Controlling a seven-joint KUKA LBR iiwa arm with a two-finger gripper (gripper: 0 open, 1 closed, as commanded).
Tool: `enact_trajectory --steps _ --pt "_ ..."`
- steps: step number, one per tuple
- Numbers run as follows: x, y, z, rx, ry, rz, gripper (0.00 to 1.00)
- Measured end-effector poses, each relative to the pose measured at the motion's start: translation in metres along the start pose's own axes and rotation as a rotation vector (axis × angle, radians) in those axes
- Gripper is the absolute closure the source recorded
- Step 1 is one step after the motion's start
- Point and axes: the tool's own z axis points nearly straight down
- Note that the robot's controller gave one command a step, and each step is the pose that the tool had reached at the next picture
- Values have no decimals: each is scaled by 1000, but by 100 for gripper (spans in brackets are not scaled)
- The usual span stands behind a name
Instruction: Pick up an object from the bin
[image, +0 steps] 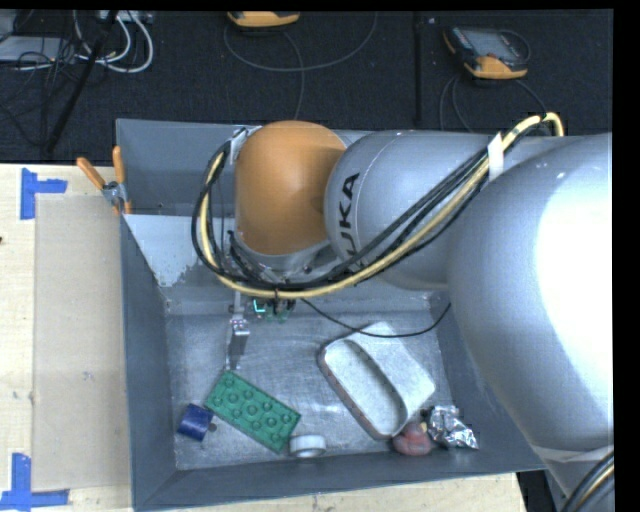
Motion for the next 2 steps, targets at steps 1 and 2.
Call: enact_trajectory --steps 1,2 --pt "49 -8 70 -4 -14 -246 0" --pt "48 -8 66 -5 -12 -242 100"
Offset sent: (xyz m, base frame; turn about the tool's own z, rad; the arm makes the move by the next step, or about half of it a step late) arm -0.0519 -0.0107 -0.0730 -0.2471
